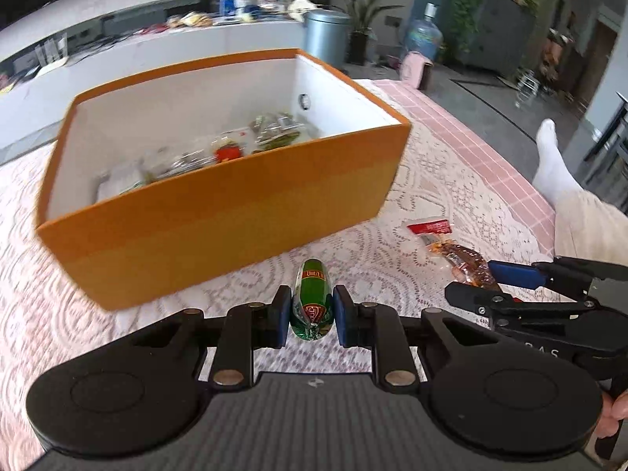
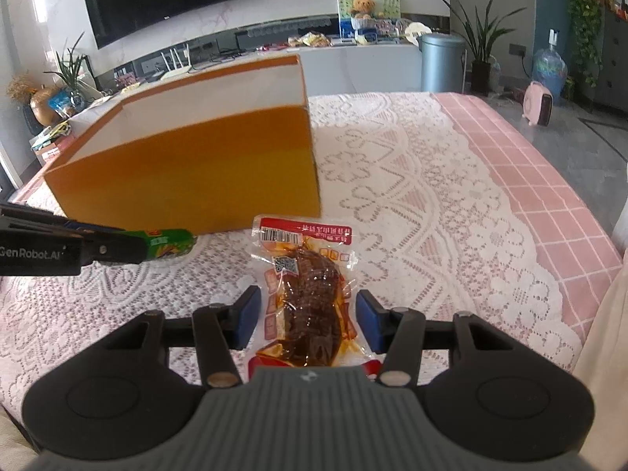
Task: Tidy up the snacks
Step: 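Carry both snacks over the orange box and lower them inside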
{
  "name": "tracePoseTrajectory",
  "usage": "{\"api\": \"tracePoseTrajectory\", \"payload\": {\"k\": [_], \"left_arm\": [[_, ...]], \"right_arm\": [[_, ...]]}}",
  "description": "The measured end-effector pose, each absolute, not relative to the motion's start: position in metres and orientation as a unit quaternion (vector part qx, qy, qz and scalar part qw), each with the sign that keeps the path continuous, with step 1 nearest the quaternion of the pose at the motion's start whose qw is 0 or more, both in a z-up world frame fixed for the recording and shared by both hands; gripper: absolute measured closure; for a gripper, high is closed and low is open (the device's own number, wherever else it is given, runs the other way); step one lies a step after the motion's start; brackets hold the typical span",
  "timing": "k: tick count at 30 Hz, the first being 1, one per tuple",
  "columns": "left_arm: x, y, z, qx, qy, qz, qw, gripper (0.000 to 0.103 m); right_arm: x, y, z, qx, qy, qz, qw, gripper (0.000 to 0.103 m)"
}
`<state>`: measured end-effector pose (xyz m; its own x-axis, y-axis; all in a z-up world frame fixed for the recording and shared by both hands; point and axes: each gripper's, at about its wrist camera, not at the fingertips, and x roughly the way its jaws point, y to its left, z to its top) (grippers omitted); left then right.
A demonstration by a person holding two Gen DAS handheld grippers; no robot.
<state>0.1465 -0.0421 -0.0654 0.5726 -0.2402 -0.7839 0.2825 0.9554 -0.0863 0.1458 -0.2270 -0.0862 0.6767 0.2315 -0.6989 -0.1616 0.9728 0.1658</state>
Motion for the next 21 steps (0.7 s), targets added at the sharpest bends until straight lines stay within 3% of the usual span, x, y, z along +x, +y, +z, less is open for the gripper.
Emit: {"api": "tracePoseTrajectory", "payload": {"k": [21], "left_arm": [[0.13,0.001,-0.011,-0.045,0.405,-0.089,0.909,0.078]], "right_arm": [[0.139,-0.181,-0.001,0.018,0.308,0.158,0.938,0.052]]}}
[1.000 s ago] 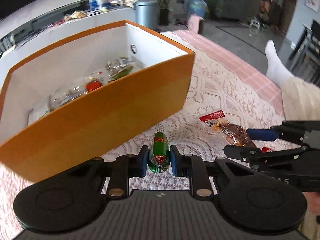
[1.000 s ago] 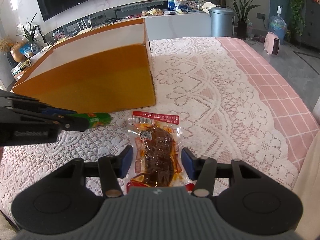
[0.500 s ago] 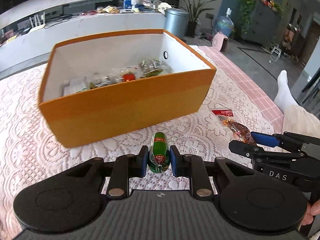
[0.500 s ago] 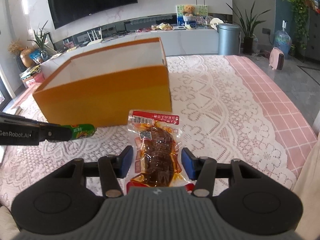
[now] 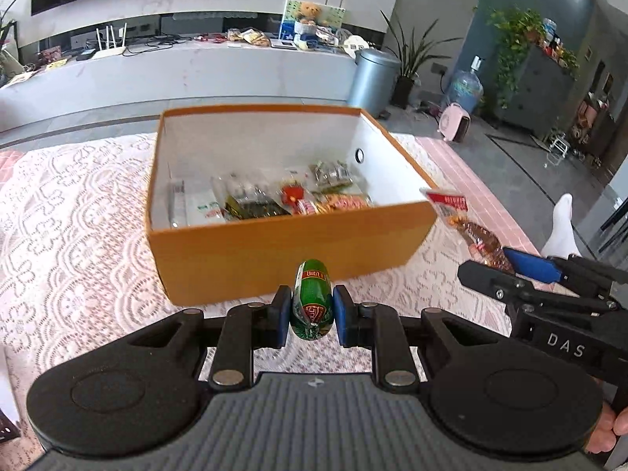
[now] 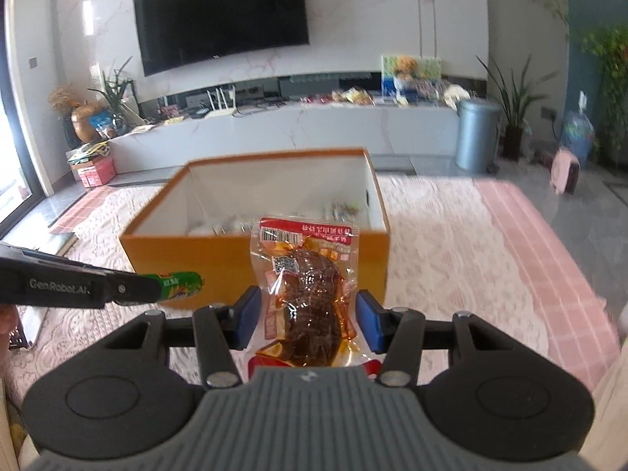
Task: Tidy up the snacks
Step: 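Carry both snacks over the orange box and lower them inside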
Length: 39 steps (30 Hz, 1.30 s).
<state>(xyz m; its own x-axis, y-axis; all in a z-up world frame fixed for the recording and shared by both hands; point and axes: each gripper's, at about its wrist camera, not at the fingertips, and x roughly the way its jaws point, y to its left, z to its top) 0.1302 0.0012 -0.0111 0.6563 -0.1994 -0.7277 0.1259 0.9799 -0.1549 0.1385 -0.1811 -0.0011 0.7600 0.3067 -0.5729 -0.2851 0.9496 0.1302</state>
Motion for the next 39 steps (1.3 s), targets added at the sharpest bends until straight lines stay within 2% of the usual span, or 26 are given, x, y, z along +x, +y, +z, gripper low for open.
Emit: {"api": "tracePoseTrajectory", "payload": {"k": [19,29,34,39], "left_arm": [[0.204,0.028,0.007,-0.017,0.392,-0.044,0.919,0.078],[0.254,0.037,-0.011,-0.012,0.42,-0.029,0.907,0.078],[0.279,0.038,-0.03,-0.009,0.455,-0.03,0.89,0.078],[0.291,0.036,-0.051,0.017,0.482,-0.006,0.876,0.078]], "right_arm": [[0.216,-0.132,0.036,-0.052,0.267,0.199,0.942,0.052],[0.292,-0.12,0.025,-0.033,0.32,0.214,0.922,0.052],[0.33,-0.109,0.003,-0.019,0.375,0.227,0.899,0.052],[0.355,-0.099,-0.023,-0.049,0.411,0.203,0.887,0.052]]}}
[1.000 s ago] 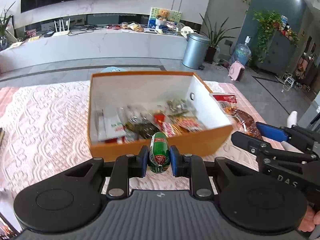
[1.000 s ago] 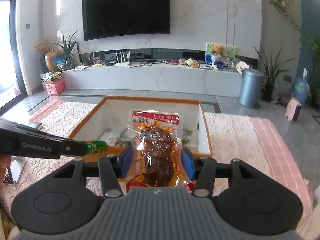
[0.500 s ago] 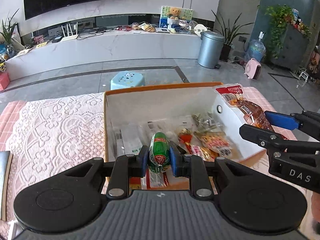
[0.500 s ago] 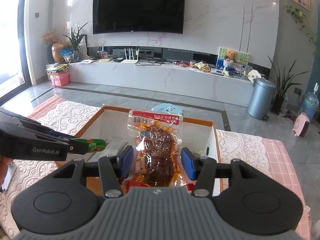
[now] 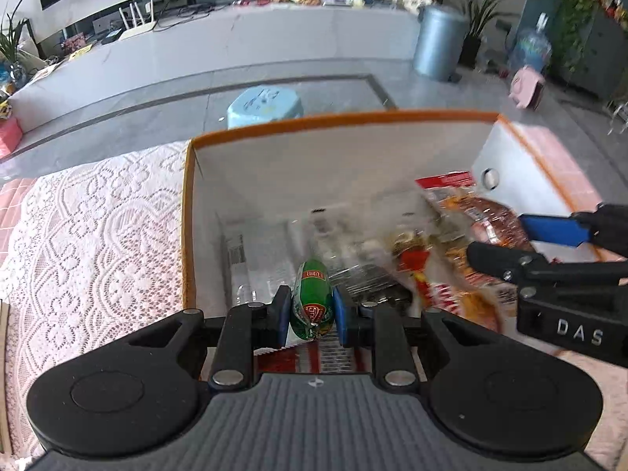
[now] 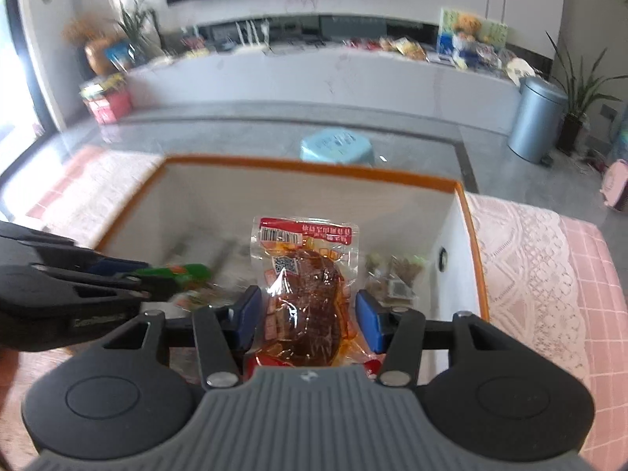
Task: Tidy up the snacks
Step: 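Carry both snacks over the orange box and lower them inside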
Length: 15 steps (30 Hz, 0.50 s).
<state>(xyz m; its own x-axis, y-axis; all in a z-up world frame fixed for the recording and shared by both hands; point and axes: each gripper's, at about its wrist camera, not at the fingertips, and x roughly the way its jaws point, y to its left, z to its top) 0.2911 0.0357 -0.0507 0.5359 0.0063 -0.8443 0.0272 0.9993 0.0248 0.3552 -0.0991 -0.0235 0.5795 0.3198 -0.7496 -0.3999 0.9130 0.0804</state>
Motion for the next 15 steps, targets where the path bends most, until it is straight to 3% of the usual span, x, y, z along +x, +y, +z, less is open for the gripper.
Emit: {"api": "tracePoseTrajectory", "payload": {"k": [15], "left_arm": [[0.3,0.02,-0.065,0.058,0.519,0.02,0.852,0.077]], "right_arm": [[0.376,-0.091,-0.064,-0.098,0.474,0.174,0.857,0.046]]}}
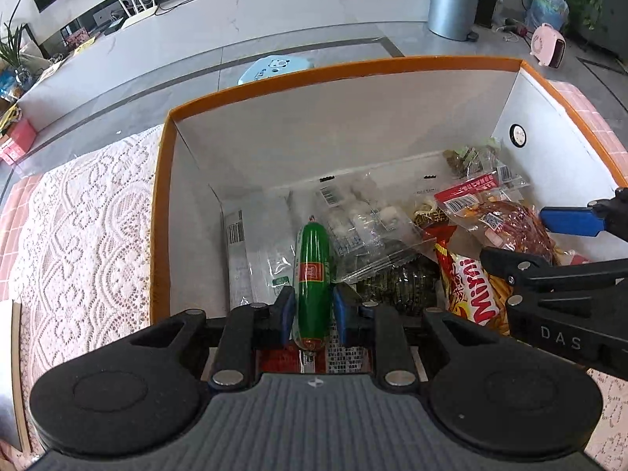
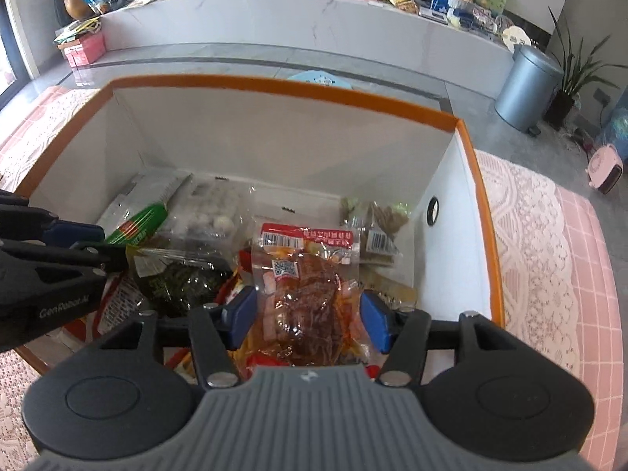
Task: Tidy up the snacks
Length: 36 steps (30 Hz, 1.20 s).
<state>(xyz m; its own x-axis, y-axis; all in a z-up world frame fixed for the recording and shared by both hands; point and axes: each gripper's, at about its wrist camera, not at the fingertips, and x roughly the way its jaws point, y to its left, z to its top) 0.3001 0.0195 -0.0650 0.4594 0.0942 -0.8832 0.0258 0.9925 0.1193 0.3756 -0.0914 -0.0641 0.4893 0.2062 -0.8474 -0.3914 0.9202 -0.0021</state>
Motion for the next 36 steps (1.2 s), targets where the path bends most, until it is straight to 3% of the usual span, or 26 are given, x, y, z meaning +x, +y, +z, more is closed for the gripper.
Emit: {"api": "tracePoseTrajectory", "payload": {"k": [4,9,16,26,36], "left_arm": [[0.3,0.018,-0.061,0.052,0.513,0.013,0.857,0.068],[0.291,0.016,-0.055,0.049,0.501,0.009,0.864,0.047],[0.269,0.013,-0.028,0.037,0.465,0.0,0.885,0.028],[0.222,0.006,0.018,0.007,0.39,0.005,0.921,0.025],[0.146,-0.015,0.048,0.055,0.281,0.023,0.958,0.021]], "right_arm": [[0.371,-0.091,-0.061,-0.102,0.472,0.175,0.858,0.043],[0.363,-0.091,-0.057,-0.113,0.462,0.177,0.862,0.043],[0.349,-0.098,-0.036,-0.119,0.44,0.174,0.873,0.029],[0.306,-0.134,0.015,-0.077,0.377,0.172,0.907,0.016],[0.214,-0.17,0.062,-0.067,0.285,0.163,0.942,0.007]]}}
